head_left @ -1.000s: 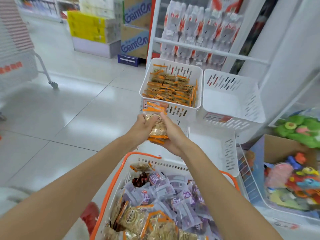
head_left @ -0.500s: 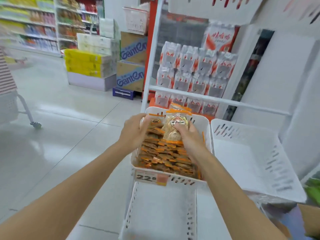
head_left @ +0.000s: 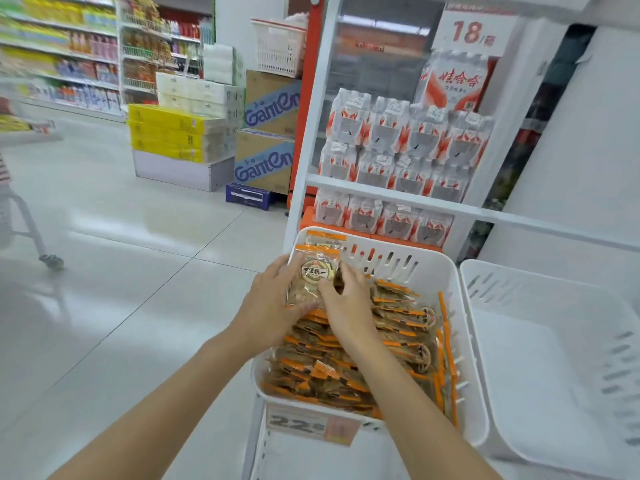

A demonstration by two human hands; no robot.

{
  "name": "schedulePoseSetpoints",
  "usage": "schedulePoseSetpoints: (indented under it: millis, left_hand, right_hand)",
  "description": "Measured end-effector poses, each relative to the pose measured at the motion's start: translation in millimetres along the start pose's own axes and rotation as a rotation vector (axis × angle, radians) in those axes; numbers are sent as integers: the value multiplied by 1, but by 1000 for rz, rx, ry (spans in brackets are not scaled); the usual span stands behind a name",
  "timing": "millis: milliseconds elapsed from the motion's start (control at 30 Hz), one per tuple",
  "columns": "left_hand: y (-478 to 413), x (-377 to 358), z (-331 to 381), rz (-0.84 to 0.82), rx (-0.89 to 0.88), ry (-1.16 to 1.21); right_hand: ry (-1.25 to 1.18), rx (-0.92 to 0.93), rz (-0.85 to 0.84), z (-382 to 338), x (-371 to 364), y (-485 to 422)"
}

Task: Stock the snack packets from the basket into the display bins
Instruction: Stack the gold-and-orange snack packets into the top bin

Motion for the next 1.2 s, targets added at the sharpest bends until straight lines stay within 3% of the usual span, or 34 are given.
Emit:
schedulePoseSetpoints:
  millis: [133, 300, 433, 767, 900, 1200]
  left_hand:
    - [-1, 2, 5, -5, -6, -3]
    - [9, 1, -3, -104, 46, 91]
    - [14, 0, -1, -90, 54, 77]
    - [-1, 1, 12, -4, 56, -190]
    - [0, -7, 7, -25, 104, -184]
    - [12, -4, 7, -74, 139, -150]
  right_hand:
    - [-54, 19, -1, -6, 6, 5]
    - [-70, 18, -162, -11, 11, 12]
    - [-188, -35, -45, -15, 15, 8]
    - [-138, -82, 176, -20, 27, -34]
    - [-191, -146, 138, -9, 22, -34]
    - [-6, 81, 152, -3, 21, 6]
Point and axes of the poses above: each hand's wrist, its own y-axis away from the middle knuckle, its own x-axis out of the back of the hand, z = x × y, the point moved 3 cm from there along -y, towards the middle knuckle, and after that the axes turned 8 degrees about -z, right-handed, at the moved point
